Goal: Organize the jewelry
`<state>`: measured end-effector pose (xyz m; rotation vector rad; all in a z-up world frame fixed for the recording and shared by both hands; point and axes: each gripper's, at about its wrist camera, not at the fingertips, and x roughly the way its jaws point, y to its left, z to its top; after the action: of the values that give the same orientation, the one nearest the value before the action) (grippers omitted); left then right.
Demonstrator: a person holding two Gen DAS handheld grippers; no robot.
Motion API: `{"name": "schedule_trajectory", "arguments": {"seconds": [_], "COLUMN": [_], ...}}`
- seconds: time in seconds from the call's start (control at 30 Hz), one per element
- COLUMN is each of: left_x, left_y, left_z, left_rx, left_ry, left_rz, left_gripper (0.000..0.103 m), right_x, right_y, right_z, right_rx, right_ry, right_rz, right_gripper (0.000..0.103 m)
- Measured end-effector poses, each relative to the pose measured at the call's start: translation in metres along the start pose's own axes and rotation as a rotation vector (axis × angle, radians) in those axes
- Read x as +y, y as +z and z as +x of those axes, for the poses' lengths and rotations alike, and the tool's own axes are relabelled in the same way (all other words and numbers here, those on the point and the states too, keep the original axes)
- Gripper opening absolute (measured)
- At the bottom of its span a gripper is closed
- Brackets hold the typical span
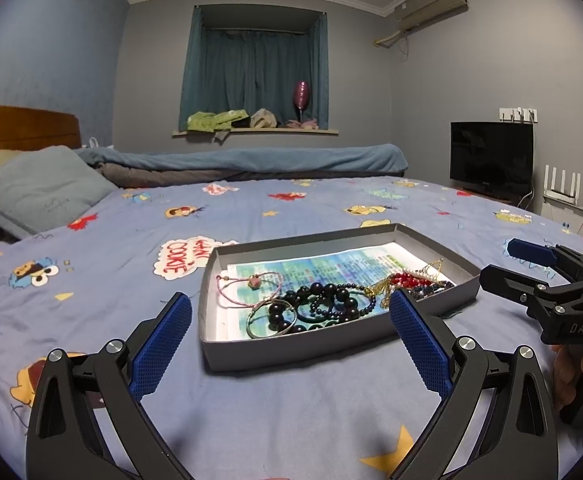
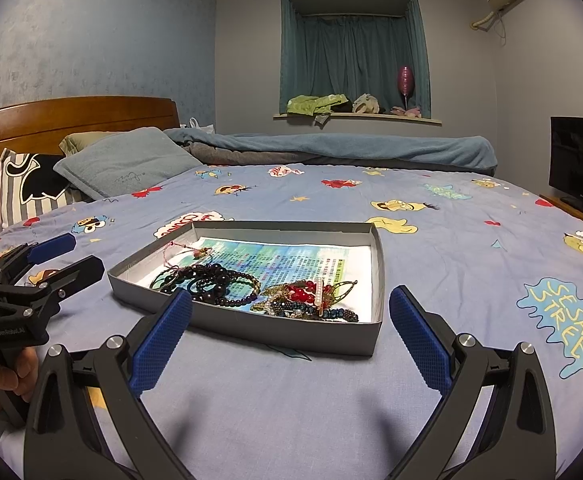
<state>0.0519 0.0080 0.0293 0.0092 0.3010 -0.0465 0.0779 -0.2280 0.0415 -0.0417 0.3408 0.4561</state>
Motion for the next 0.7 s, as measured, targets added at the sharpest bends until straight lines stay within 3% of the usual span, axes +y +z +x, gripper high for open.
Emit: {"name": "schedule_trajectory", "arguments": {"seconds": [0.7], "left_x": [-0.0026], "left_y": [-0.0009], "left_z": [0.0012], "left_rx": [0.01], "left_ry": [-0.006], "left_rz": [0.015], "left_gripper": [0.098], "right_x": [-0.001], "right_y": [-0.0002], "right_z": [0.0013], "right_rx": [0.006], "right_ry": [-0.001], "right_rz": [0.003], "right_gripper": [0.098]}}
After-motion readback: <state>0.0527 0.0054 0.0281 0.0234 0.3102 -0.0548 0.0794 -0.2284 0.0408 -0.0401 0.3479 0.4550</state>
